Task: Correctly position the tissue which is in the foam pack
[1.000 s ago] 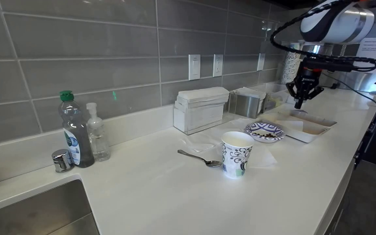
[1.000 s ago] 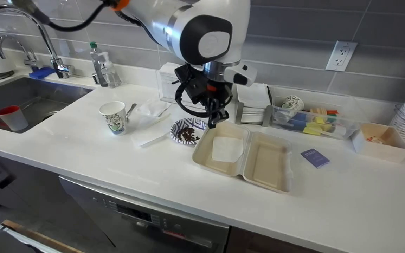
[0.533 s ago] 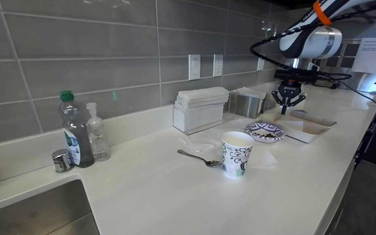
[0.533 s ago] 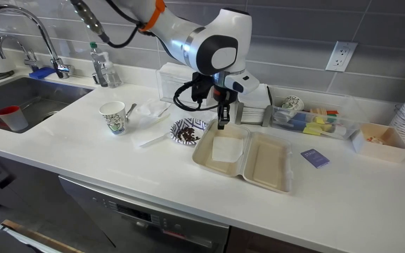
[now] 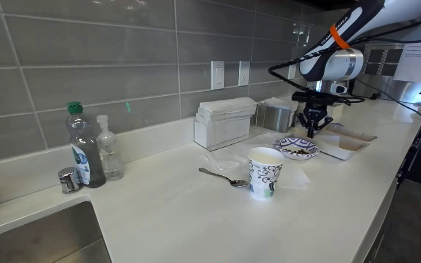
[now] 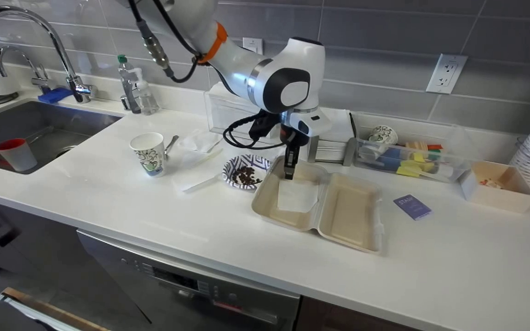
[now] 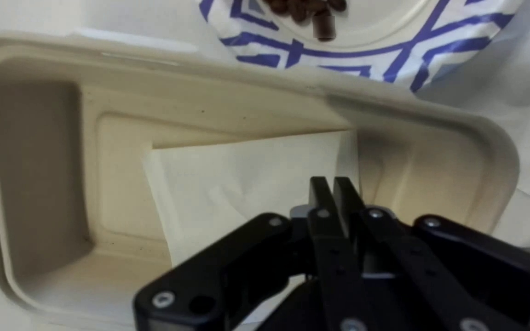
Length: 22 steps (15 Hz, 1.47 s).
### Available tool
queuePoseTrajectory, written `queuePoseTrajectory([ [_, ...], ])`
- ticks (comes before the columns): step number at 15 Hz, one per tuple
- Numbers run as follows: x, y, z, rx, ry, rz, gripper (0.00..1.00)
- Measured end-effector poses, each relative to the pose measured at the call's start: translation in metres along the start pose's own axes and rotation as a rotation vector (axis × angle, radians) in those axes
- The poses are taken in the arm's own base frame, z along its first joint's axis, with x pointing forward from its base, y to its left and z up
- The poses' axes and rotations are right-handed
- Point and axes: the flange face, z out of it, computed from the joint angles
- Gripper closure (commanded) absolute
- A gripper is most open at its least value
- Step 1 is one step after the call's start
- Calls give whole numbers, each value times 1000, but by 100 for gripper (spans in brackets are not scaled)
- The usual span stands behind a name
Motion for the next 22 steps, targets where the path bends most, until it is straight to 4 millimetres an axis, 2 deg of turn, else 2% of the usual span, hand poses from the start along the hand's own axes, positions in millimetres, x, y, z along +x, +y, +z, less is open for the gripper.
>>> queuePoseTrajectory([
  [2,1,-2,5,-4,-3,8,49],
  [4,1,-4,8,0,-10,16,51],
  [6,1,-8,8,20,-9,20,58],
  [9,-2,-13,9,50,-1,21,78],
  [14,-4,-16,13,54,3,12,65],
  [15,-4,-16,15,52,2,9,72],
  [16,-4,-16,16,50,2,6,70],
  [20,-5,-16,20,43,-1,-9,82],
  [21,-5,-16,22,41,-1,-10,81],
  [22,-5,-16,23,39,-2,-13,89],
])
